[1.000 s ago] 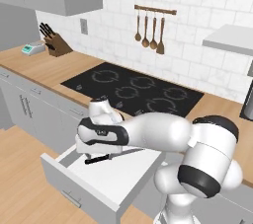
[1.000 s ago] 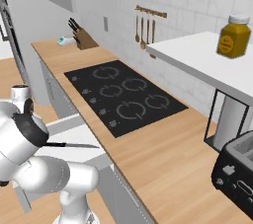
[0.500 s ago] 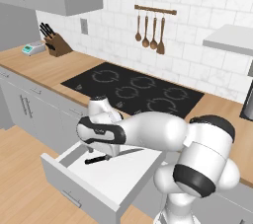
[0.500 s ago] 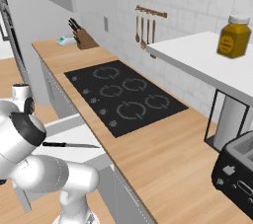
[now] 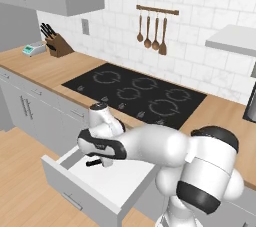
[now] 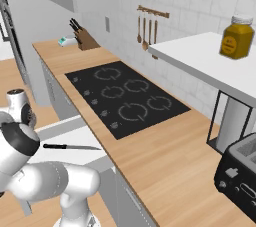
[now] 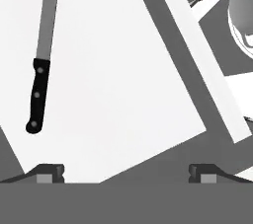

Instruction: Pick up the knife from the drawer and place it on the cutting board. Then place the meat from the plate to the cutting board.

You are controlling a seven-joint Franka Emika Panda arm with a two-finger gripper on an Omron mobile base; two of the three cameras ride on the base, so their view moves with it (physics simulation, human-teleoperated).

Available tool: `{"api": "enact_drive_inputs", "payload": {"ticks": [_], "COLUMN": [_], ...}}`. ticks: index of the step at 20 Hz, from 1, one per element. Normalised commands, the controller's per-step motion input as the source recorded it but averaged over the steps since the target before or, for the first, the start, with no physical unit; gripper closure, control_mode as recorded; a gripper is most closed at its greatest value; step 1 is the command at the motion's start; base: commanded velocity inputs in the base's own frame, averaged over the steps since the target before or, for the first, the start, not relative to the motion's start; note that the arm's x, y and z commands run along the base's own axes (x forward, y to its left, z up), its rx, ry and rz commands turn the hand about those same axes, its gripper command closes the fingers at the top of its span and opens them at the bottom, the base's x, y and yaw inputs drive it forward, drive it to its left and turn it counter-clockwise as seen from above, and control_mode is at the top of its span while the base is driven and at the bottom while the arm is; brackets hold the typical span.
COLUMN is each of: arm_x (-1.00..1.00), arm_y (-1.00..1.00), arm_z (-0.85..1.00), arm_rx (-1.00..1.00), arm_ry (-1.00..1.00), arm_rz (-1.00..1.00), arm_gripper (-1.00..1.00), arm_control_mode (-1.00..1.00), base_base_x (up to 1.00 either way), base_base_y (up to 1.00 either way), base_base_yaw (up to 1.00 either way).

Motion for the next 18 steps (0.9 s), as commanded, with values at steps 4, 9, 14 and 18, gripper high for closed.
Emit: {"api": "enact_drive_inputs", "payload": {"ticks": [4, 9, 14, 18], "arm_x": [0.16, 0.20, 0.40, 0.21], "arm_y": [-0.01, -0.09, -0.03, -0.23], "arm_z": [0.00, 0.00, -0.12, -0.34], "arm_rx": [-0.08, -0.02, -0.01, 0.00], "arm_ry": [0.00, 0.00, 0.00, 0.00], "arm_rz": [-0.41, -0.15, 0.00, 0.00], "arm_gripper": [-1.00, -1.00, -1.00, -1.00], "arm_control_mode": [-1.00, -1.00, -1.00, -1.00], "base_base_x": [0.00, 0.00, 0.00, 0.00], "base_base_y": [0.00, 0.00, 0.00, 0.00], "base_base_yaw": [0.00, 0.00, 0.00, 0.00]}}
